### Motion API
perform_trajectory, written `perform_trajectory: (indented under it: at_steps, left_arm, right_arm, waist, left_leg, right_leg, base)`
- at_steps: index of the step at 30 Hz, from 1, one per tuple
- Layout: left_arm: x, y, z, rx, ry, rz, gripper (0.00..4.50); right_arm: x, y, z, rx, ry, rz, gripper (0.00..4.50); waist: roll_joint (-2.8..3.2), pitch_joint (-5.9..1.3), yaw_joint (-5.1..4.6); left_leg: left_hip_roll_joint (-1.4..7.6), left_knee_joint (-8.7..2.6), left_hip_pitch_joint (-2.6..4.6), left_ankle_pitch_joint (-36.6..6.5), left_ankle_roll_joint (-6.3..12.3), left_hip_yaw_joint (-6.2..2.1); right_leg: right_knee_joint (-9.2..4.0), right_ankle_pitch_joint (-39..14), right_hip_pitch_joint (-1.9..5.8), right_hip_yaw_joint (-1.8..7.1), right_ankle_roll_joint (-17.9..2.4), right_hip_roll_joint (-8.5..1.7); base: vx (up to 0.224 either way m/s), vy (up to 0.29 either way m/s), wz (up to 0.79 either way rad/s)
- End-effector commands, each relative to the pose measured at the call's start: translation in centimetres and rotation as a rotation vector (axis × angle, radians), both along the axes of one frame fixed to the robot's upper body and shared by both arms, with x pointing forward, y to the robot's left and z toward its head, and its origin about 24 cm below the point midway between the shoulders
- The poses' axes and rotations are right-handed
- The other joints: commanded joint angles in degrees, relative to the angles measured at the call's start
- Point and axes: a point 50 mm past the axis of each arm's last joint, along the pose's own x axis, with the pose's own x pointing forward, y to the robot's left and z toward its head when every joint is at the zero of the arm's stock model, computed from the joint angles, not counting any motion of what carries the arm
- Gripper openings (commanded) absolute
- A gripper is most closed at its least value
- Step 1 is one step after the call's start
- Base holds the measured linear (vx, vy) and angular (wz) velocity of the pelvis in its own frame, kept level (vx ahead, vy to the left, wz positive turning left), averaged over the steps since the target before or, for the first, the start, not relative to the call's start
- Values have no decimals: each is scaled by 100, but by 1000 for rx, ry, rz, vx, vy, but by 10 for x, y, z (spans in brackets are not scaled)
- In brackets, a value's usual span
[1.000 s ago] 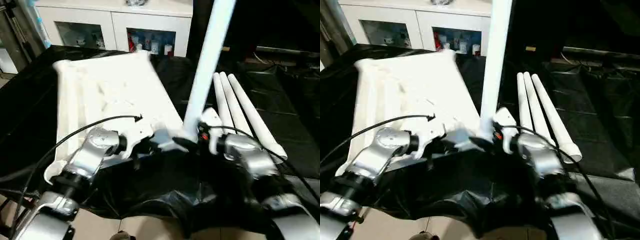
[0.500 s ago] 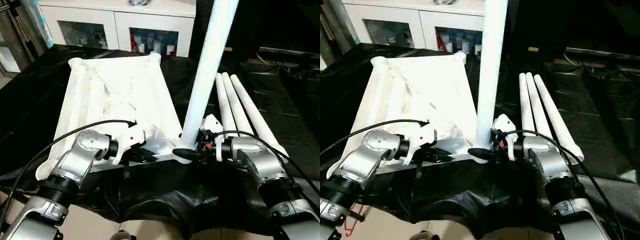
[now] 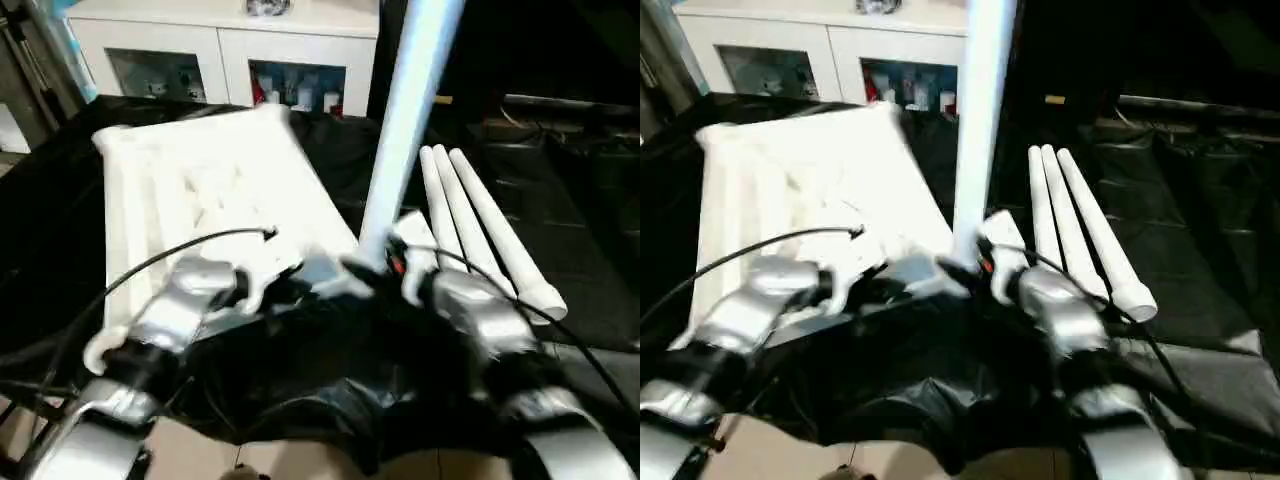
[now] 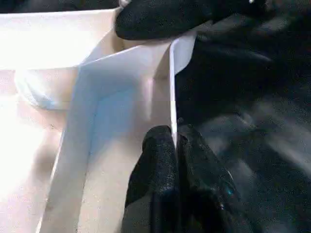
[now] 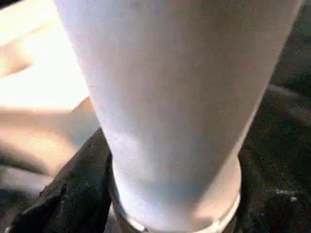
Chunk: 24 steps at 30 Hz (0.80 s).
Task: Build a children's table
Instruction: Rotate leg to tighten
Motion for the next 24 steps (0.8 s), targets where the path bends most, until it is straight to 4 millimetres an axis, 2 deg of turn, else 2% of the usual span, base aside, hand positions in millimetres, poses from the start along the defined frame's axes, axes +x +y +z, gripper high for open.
perform_trajectory:
  at_steps: [1, 2, 4, 6, 7, 9, 13, 18, 19, 24]
  left_arm:
    - [8, -20, 8, -52, -51, 58, 0]
    - [10, -24, 9, -55, -61, 76, 0]
    - [12, -29, 11, -65, -72, 84, 0]
    - [12, -36, 13, -77, -82, 74, 0]
    - [12, -36, 13, -77, -82, 74, 0]
    - [10, -40, 13, -88, -81, 41, 0]
    - [4, -39, 11, -83, -86, -26, 0]
    - [-6, -32, 7, -79, -58, -127, 0]
    - [-9, -29, 6, -79, -52, -155, 0]
    - [-21, -13, 2, -65, 0, -256, 0]
  right_arm:
    - [-3, 16, -15, 2, 96, -58, 280]
    - [-2, 21, -14, -13, 90, -76, 280]
    - [-1, 28, -13, -36, 68, -74, 280]
    - [0, 35, -12, -32, 53, -64, 280]
    - [0, 35, -12, -32, 53, -64, 335]
    - [2, 41, -8, 22, 56, -43, 349]
    - [2, 40, -6, 4, 37, 10, 395]
    - [-1, 31, -1, -4, -10, 153, 404]
    - [-2, 27, 1, -1, -21, 206, 404]
    - [-17, 0, 9, 6, -36, 451, 404]
  waist:
    - [-17, -339, -25]
    - [-20, -346, -5]
    - [-36, -372, 9]
    - [-26, -368, 24]
    - [-30, -376, 18]
    - [-31, -367, 31]
    - [-33, -355, 24]
    - [-28, -356, -16]
    - [-35, -364, 5]
    - [-44, -372, 39]
  left_leg:
    - [237, -442, 111, -1146, -121, -102]
    - [240, -430, 112, -1146, -113, -94]
    - [239, -416, 66, -905, -32, -92]
    - [231, -408, 66, -865, 45, -85]
    - [231, -401, 64, -854, 59, -80]
    - [236, -405, 61, -894, 103, -84]
    - [245, -423, 56, -999, 109, -91]
    - [246, -409, 47, -947, 200, -84]
    - [256, -401, 36, -904, 263, -89]
    - [272, -381, 37, -731, 451, -69]
  right_leg:
    - [-501, -1038, 155, 273, -1254, -476]
    - [-502, -981, 159, 272, -1255, -482]
    - [-453, -526, 199, 267, -1261, -485]
    - [-446, -384, 200, 262, -1281, -483]
    - [-438, -352, 200, 264, -1298, -486]
    - [-447, -418, 207, 262, -1309, -493]
    - [-463, -580, 210, 261, -1282, -496]
    - [-452, -433, 218, 259, -1352, -491]
    - [-443, -339, 245, 258, -1345, -499]
    - [-405, -24, 247, 238, -1417, -462]
  base:
    - [0, 0, 0]
    - [0, 0, 0]
    - [0, 0, 0]
    - [0, 0, 0]
    - [0, 0, 0]
    - [0, 0, 0]
    - [0, 0, 0]
    - [0, 0, 0]
    - [0, 0, 0]
    - [0, 0, 0]
